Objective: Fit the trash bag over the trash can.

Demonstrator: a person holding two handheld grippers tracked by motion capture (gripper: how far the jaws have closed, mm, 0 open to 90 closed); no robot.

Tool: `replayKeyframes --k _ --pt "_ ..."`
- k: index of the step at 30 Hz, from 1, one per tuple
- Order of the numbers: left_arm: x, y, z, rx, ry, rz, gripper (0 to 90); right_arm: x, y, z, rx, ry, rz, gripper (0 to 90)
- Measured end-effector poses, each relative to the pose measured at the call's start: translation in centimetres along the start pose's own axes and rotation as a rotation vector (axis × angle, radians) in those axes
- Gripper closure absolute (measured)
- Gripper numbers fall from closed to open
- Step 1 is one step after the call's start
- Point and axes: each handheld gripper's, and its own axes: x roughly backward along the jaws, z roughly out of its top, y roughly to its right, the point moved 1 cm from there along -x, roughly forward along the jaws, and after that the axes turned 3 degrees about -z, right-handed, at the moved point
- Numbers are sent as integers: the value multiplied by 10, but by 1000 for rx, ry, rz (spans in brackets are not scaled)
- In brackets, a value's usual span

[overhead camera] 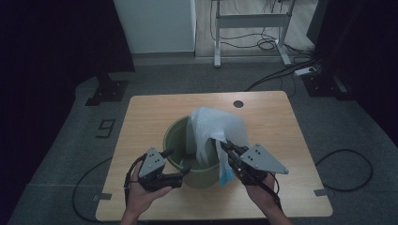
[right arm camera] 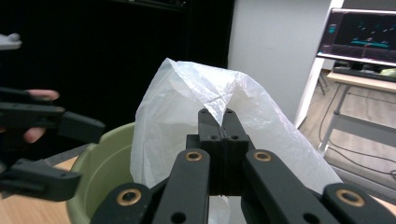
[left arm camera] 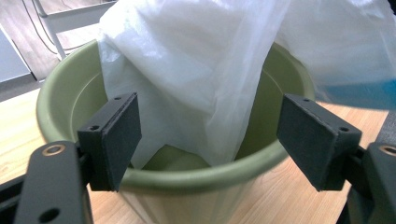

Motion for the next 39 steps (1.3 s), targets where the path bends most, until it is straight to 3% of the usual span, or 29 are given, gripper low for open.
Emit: replayKeyframes --k 6,13,19,24,34,39 --pt "-13 -1 4 37 -2 43 232 -3 -2 0 3 -9 14 890" --pt "-21 3 6 33 3 62 234 -5 -3 2 4 -11 18 890" --pt "-25 6 9 34 34 86 311 -6 -5 2 6 -10 24 890" --pt "-30 10 16 18 44 82 452 -7 -7 1 3 -14 33 889" --pt "-33 8 20 39 30 72 706 -7 -7 -1 -2 -17 38 886" --pt "-30 6 20 34 57 44 864 -8 -8 -2 -2 -21 46 876"
